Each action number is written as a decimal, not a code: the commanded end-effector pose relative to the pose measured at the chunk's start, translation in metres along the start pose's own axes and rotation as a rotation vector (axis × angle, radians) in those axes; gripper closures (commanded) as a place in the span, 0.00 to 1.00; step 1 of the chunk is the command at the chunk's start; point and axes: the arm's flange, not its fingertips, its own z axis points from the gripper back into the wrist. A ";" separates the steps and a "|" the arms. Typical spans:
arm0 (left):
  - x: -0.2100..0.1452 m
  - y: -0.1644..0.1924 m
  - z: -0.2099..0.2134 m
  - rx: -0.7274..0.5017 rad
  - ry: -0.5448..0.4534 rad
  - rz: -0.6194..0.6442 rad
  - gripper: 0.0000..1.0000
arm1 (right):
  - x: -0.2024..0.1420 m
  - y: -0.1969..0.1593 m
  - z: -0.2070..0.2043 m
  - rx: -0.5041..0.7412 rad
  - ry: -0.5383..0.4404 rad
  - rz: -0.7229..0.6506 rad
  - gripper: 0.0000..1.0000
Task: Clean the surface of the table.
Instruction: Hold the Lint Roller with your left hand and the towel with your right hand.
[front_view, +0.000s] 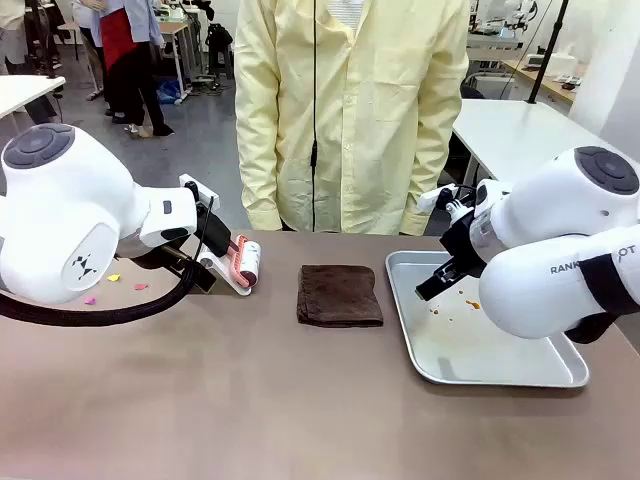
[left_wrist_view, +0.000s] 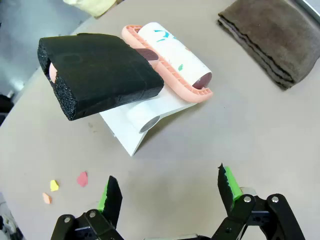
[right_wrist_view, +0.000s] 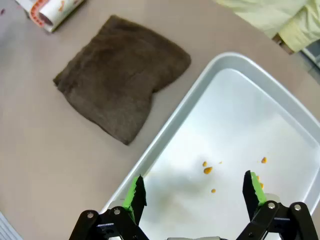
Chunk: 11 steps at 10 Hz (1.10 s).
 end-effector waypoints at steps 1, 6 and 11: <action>0.000 0.000 0.000 0.000 0.000 0.000 0.00 | 0.000 0.000 0.000 0.000 0.000 0.000 0.00; 0.000 0.000 0.000 0.000 0.000 0.000 0.00 | 0.000 0.000 0.000 0.000 0.000 0.000 0.00; 0.000 0.000 0.000 0.000 0.000 0.000 0.00 | 0.000 0.000 0.000 0.000 0.000 0.000 0.00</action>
